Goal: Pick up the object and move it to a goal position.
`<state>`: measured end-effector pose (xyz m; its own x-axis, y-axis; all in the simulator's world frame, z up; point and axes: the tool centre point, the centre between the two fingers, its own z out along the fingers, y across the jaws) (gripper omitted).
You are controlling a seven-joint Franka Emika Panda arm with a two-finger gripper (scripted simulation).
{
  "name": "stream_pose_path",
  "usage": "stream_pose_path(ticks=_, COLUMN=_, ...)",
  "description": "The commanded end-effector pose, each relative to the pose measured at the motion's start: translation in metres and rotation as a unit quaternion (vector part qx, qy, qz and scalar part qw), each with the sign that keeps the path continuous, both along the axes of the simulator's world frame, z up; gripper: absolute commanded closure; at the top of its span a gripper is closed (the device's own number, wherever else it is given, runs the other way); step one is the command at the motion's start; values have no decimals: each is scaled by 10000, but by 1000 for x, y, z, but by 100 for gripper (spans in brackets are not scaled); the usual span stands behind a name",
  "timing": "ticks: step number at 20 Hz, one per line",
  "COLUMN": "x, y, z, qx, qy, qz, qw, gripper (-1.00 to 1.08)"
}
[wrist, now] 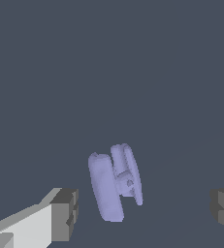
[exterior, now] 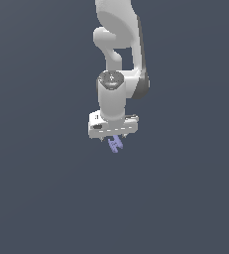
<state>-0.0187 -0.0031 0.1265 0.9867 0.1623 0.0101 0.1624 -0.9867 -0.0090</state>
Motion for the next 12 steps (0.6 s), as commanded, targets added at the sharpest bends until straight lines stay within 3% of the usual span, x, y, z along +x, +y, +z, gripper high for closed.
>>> stream_pose_path(ticks=1, x=-7, y=3, z=-12, qx=-22, qy=10, qz=330, qw=9995, gripper=-92)
stream_pose_path(ticks=12, x=-26, y=10, z=-41, qx=-57, qy=35, qz=1139, qw=9935, gripper=-92)
